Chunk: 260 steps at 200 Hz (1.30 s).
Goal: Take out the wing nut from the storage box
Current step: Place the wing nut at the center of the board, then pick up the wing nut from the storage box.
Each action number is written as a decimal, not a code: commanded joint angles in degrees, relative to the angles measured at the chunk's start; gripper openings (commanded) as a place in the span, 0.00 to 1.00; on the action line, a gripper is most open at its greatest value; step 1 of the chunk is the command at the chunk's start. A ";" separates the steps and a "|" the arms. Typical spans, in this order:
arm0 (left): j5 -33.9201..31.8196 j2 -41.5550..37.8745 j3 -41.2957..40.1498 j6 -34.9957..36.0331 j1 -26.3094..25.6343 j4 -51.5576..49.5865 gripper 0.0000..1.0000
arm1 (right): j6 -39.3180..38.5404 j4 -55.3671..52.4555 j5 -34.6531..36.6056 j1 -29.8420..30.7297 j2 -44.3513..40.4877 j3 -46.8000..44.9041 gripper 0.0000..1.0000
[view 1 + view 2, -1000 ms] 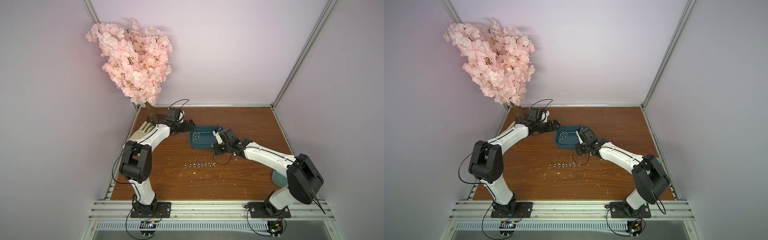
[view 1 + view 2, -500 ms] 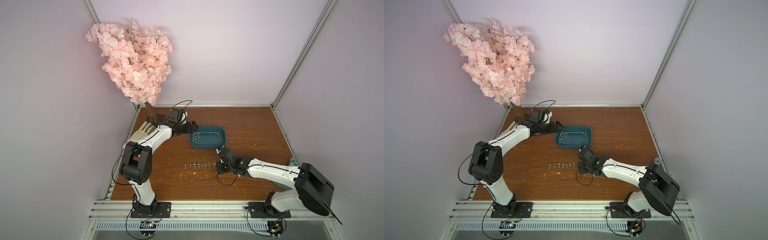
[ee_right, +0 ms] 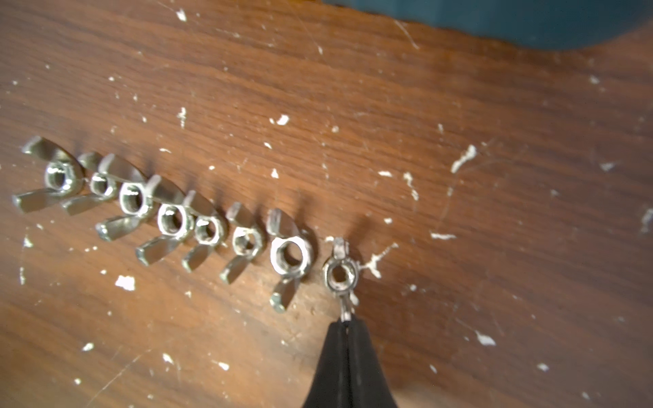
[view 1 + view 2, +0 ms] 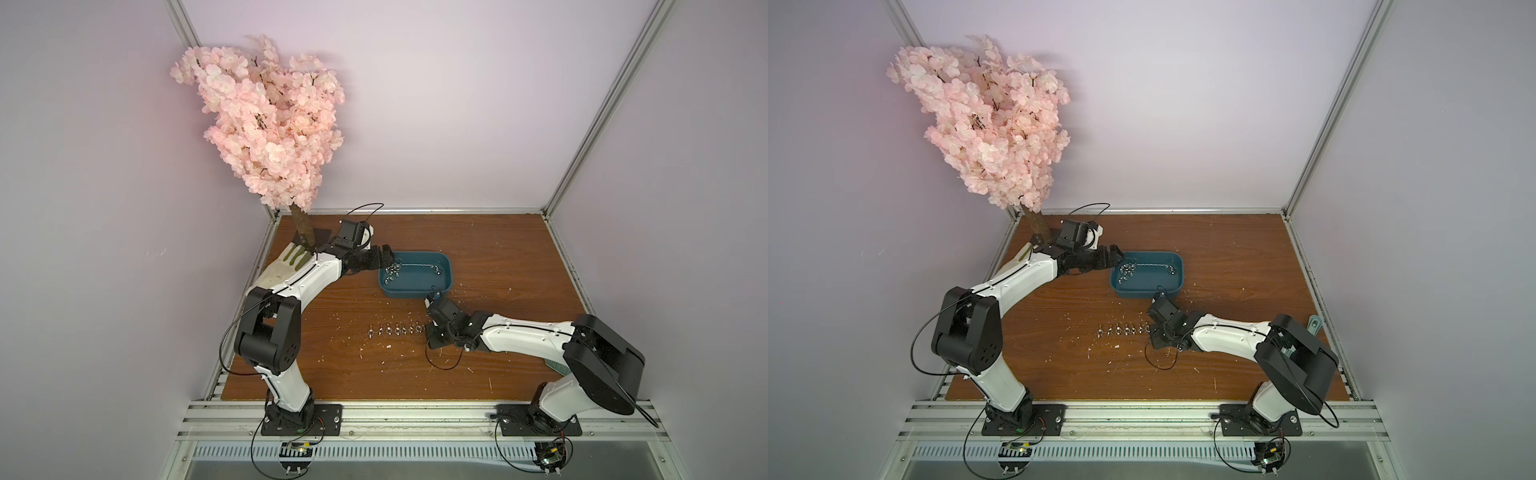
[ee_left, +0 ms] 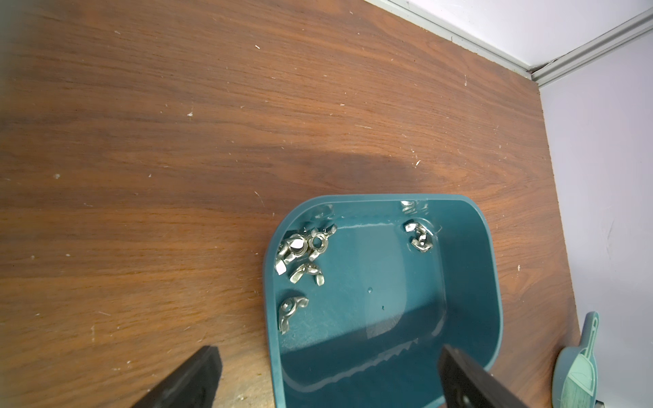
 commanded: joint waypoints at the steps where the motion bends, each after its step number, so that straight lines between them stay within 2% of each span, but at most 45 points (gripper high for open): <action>1: -0.03 -1.65 -0.42 1.19 -0.46 0.13 1.00 | 0.07 0.41 0.77 0.54 0.08 1.61 0.06; 26: -0.10 -1.55 -0.42 1.18 -0.46 0.13 1.00 | 0.02 -0.03 0.88 0.67 0.00 1.68 0.08; 57: -0.28 -1.38 -0.34 1.19 -0.46 -0.09 1.00 | -0.04 -0.97 1.53 0.68 -0.18 2.05 0.33; 103: -0.82 -1.14 0.11 1.36 -0.55 -0.53 1.00 | -1.74 -3.99 3.63 0.67 -2.02 4.09 0.42; 137: 0.13 -0.87 0.38 2.23 -0.89 0.05 1.00 | -4.91 -5.86 5.63 -0.14 -4.63 7.19 0.53; 150: 0.75 -1.28 -0.04 2.53 -1.11 1.48 0.96 | -5.87 -5.52 5.87 -1.26 -5.70 8.14 0.57; 184: -1.78 0.03 1.61 5.37 -2.92 1.27 0.88 | -8.79 -3.09 4.72 -5.01 -7.62 9.68 0.83; 213: -6.63 3.56 5.22 9.45 -6.41 -1.85 0.79 | -10.71 -1.76 2.02 -9.15 -7.40 10.68 0.98; 227: -9.25 5.24 6.67 11.30 -7.93 -2.54 0.70 | -11.10 -1.12 0.53 -11.07 -7.33 10.89 0.99; 249: -11.07 8.44 9.30 12.64 -8.67 -3.53 0.48 | -11.79 -0.31 -0.88 -13.41 -7.30 11.16 0.99; 260: -11.74 10.12 10.52 13.30 -8.72 -3.92 0.45 | -12.24 -0.01 -1.53 -14.33 -7.14 11.46 0.99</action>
